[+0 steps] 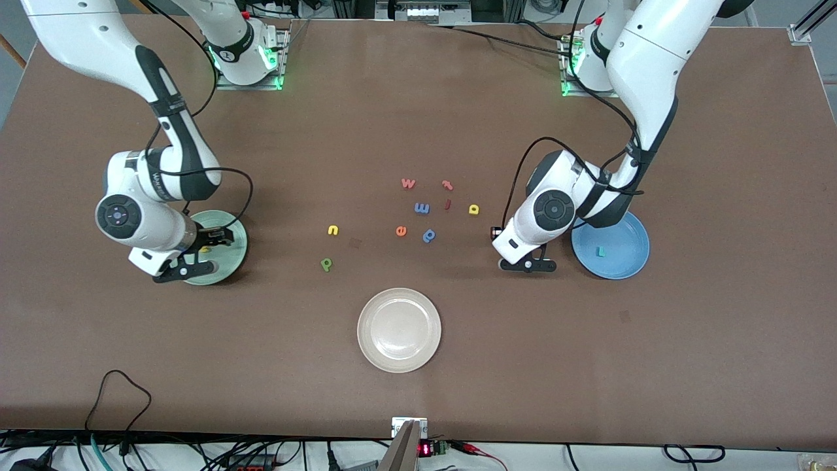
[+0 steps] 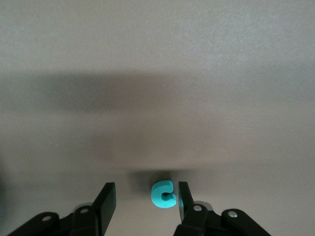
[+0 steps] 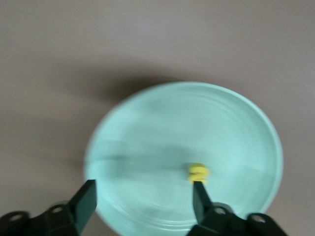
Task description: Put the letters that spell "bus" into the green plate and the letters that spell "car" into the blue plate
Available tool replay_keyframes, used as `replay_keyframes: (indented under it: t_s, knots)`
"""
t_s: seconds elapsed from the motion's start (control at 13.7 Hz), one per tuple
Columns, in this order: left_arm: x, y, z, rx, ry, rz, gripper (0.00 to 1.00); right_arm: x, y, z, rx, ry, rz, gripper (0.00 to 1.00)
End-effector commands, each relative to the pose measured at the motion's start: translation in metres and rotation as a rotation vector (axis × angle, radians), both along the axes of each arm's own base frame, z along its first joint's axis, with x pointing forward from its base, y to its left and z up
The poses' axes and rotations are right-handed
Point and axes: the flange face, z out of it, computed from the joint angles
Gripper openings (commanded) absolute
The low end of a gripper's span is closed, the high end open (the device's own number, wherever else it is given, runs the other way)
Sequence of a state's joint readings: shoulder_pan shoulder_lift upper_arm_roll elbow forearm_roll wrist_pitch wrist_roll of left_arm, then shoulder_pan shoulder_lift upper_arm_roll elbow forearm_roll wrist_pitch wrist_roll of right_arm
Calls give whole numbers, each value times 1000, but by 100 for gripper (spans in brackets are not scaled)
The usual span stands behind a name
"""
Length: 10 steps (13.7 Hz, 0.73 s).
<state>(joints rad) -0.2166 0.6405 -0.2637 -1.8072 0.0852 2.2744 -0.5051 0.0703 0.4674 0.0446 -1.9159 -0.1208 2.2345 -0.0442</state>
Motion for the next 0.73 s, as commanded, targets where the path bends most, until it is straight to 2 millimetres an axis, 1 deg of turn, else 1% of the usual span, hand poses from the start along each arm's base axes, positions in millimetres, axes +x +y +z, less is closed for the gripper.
replay_keyframes:
  t_s: [0.0, 0.15, 0.22, 0.37, 0.51, 0.66]
  knots:
    - [-12, -20, -5, 16, 0, -9, 59, -14, 66, 7, -8, -17, -26, 89]
    - [-13, -21, -7, 19, 1, -15, 58, -25, 105, 5, 15, -15, -76, 84]
    - [-14, -21, -8, 20, 4, -16, 57, -30, 123, 4, 17, -17, -89, 80]
    - [-15, -19, -12, 23, 6, -15, 56, -46, 160, 3, 9, -18, -132, 74]
    - [-13, -15, -14, 24, 8, -14, 56, -64, 198, -2, 13, -26, -175, 62]
    - [-13, -15, -15, 23, 8, -16, 54, -80, 225, -14, 31, -62, -216, 62]
